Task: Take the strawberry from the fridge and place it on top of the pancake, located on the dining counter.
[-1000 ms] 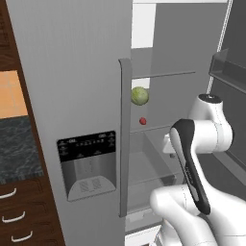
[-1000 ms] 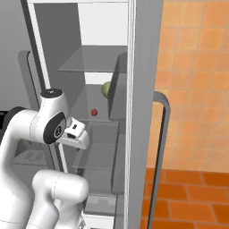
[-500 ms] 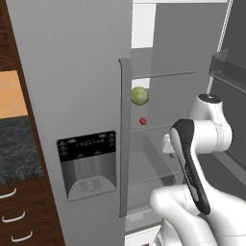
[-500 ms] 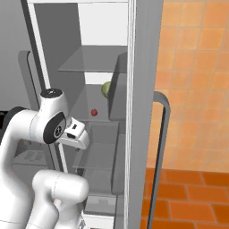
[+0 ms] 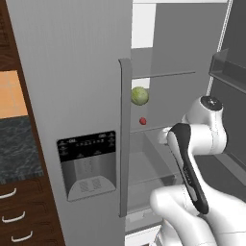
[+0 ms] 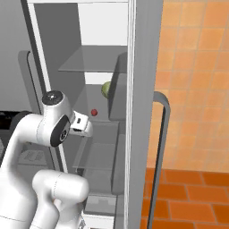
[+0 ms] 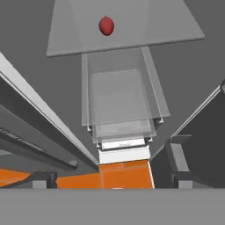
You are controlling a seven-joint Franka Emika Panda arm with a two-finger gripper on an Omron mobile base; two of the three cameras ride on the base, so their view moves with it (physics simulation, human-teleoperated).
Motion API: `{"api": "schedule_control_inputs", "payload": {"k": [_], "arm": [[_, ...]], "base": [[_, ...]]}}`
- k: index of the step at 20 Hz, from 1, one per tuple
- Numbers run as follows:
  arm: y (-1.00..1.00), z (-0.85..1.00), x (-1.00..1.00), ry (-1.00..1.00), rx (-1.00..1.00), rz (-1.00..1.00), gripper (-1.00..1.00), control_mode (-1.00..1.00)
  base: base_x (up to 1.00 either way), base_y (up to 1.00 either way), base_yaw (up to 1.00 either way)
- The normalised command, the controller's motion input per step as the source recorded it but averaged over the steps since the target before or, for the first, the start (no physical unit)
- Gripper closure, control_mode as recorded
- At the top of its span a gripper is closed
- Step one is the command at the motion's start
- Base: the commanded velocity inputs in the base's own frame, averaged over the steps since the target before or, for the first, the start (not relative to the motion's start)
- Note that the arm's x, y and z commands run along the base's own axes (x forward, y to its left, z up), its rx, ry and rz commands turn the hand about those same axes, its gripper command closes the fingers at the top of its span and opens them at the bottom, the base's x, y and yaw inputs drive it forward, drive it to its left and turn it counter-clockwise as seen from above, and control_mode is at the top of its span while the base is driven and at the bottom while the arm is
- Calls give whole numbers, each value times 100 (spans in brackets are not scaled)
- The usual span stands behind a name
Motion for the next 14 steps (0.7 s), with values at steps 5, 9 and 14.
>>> {"api": "schedule_control_inputs", "payload": {"k": [5, 9, 14], "arm": [[0, 2, 92, -6, 0, 4, -100, -100], [-1, 0, 100, 0, 0, 9, -100, -100], [-1, 1, 79, -7, 0, 11, -100, -100]], "base": [[0, 0, 0], [0, 0, 0], [0, 0, 0]]}}
